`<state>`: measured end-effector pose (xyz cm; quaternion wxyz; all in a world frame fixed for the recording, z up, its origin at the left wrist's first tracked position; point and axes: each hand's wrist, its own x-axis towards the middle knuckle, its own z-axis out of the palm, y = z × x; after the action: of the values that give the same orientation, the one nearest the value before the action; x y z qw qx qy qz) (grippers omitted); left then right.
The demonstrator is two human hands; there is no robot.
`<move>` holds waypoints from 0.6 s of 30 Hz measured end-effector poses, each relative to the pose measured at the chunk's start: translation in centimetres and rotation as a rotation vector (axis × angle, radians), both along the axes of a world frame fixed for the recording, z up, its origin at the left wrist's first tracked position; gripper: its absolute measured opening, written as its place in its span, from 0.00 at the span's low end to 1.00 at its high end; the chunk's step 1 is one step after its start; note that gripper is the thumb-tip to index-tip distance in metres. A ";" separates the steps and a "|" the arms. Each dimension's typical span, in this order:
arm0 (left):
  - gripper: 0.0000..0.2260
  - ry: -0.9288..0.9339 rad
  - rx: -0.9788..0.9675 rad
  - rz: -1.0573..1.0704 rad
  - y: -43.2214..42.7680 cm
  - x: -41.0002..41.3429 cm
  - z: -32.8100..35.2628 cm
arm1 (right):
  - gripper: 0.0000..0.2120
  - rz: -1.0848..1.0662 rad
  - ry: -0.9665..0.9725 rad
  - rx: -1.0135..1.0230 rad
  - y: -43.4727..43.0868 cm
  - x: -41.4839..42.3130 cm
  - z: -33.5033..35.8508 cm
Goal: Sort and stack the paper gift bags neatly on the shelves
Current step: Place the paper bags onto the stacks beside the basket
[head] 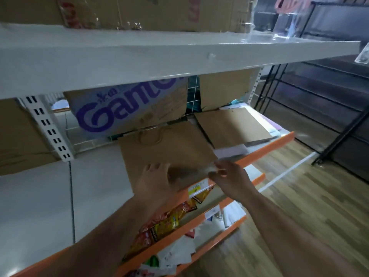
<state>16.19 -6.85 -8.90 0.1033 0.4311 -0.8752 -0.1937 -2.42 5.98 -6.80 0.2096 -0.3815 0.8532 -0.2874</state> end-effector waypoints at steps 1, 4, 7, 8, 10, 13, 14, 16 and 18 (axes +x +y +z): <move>0.28 -0.001 -0.013 0.030 -0.1 -1.0 -0.1 | 0.08 -0.051 -0.053 -0.052 -0.7 -1.7 -0.2; 0.26 0.000 -0.036 0.134 -0.3 -3.8 -0.4 | 0.10 -0.224 -0.323 -0.252 -2.2 -7.8 -1.4; 0.27 -0.045 -0.050 0.209 -0.1 -6.5 -0.7 | 0.06 -0.357 -0.664 -0.411 -3.1 -13.3 -1.6; 0.26 -0.043 -0.062 0.226 0.0 -7.5 -0.8 | 0.04 -0.401 -0.735 -0.419 -3.4 -14.8 -1.4; 0.25 -0.048 -0.079 0.244 0.2 -9.5 -1.0 | 0.04 -0.487 -0.809 -0.435 -3.9 -17.1 -1.4; 0.23 -0.124 -0.099 0.265 0.6 -12.4 -1.2 | 0.02 -0.525 -0.929 -0.484 -4.5 -19.2 -1.5; 0.23 -0.155 -0.103 0.272 0.7 -13.1 -1.2 | 0.01 -0.522 -0.955 -0.497 -4.7 -19.9 -1.6; 0.22 -0.203 -0.100 0.296 0.6 -14.1 -1.0 | 0.04 -0.517 -0.984 -0.523 -5.0 -20.8 -1.8; 0.20 -0.204 -0.063 0.320 0.1 -14.5 -0.9 | 0.09 -0.502 -1.032 -0.584 -5.4 -21.6 -2.0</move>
<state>1.71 -6.72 -9.84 0.0569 0.5788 -0.8070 -0.1026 -23.99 0.60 -8.76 0.4071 -0.0241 0.5926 -0.6946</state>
